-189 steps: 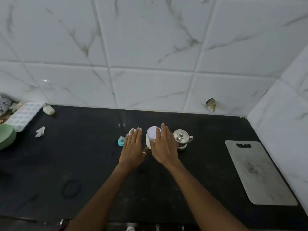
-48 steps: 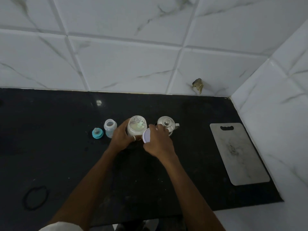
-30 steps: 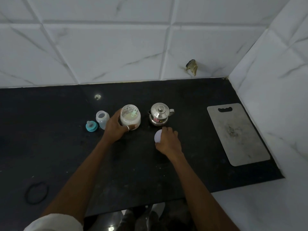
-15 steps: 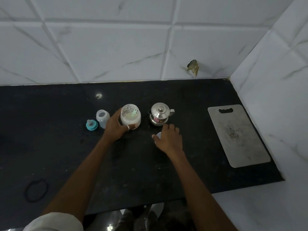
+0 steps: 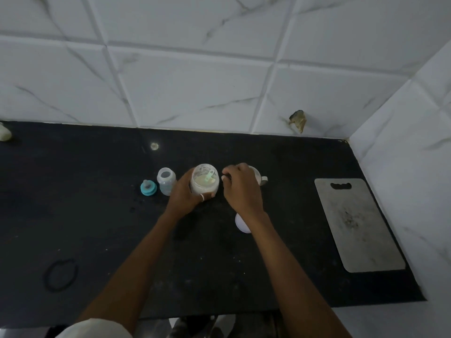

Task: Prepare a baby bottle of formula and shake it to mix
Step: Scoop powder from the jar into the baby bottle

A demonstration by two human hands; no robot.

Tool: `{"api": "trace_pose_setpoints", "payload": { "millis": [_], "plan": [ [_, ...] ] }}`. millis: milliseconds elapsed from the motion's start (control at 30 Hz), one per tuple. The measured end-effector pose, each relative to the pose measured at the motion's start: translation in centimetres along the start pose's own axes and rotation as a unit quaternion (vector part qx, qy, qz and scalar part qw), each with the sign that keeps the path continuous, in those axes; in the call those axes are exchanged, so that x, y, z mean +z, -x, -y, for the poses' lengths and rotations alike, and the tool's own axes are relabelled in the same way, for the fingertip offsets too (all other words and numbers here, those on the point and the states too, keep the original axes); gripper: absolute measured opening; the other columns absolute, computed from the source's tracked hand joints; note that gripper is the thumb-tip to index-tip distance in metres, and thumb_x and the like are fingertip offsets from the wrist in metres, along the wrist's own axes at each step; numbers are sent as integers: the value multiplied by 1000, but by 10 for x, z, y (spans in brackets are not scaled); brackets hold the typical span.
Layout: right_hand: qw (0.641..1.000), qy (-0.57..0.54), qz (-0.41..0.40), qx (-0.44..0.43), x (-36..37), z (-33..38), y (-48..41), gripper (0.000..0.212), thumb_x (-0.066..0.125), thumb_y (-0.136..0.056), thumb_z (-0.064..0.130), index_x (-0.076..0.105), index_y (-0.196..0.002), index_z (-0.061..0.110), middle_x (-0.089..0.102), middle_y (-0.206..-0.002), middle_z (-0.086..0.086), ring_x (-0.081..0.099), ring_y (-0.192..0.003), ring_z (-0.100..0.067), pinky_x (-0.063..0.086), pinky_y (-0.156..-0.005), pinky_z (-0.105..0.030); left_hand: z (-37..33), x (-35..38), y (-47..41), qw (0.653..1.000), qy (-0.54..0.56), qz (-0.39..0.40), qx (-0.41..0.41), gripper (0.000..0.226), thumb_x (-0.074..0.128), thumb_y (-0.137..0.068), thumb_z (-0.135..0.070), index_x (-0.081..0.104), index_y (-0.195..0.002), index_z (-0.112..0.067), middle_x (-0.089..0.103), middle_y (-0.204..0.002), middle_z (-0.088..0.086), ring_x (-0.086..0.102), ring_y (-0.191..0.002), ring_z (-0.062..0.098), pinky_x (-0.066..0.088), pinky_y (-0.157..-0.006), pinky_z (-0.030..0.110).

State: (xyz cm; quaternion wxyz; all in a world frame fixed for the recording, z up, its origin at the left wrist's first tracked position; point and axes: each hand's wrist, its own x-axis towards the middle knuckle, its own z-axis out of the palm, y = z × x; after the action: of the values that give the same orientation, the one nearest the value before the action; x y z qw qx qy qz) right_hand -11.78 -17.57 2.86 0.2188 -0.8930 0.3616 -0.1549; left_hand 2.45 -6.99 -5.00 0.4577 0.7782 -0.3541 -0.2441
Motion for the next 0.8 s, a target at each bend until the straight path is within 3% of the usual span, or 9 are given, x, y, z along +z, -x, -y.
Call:
{"api": "trace_pose_setpoints", "payload": {
  "millis": [133,267,500,800],
  "plan": [
    [992,54,92,-61,7,10,-24,31,61,-98,15,69,-128,18,56,-127,-8,54,-114,-26,52,-90,-40,-1,1,3,1000,-8,-3,11,81,90,-67,-31,48,-136,-30,54,-130,-16,52,-121,3,42,-101,20],
    [965,176,170,-91,13,15,-38,47,69,-93,15,61,-139,23,52,-133,-9,52,-119,-28,50,-87,-38,5,10,9,999,-33,-3,-7,101,84,-63,-48,36,-149,-26,47,-149,-5,44,-138,11,41,-113,40],
    [936,281,173,-123,30,19,-38,31,67,-93,14,67,-124,14,54,-122,-10,55,-114,-27,50,-80,-35,10,17,20,998,-35,-37,28,101,90,-68,-36,33,-150,-26,44,-152,-5,43,-139,9,42,-112,36],
    [939,278,159,-122,35,19,-37,32,73,-90,13,65,-121,7,51,-126,-11,54,-114,-25,51,-80,-32,11,18,21,998,-29,-43,32,102,90,-68,-31,33,-152,-20,43,-153,-2,41,-139,8,39,-112,28]
  ]
}}
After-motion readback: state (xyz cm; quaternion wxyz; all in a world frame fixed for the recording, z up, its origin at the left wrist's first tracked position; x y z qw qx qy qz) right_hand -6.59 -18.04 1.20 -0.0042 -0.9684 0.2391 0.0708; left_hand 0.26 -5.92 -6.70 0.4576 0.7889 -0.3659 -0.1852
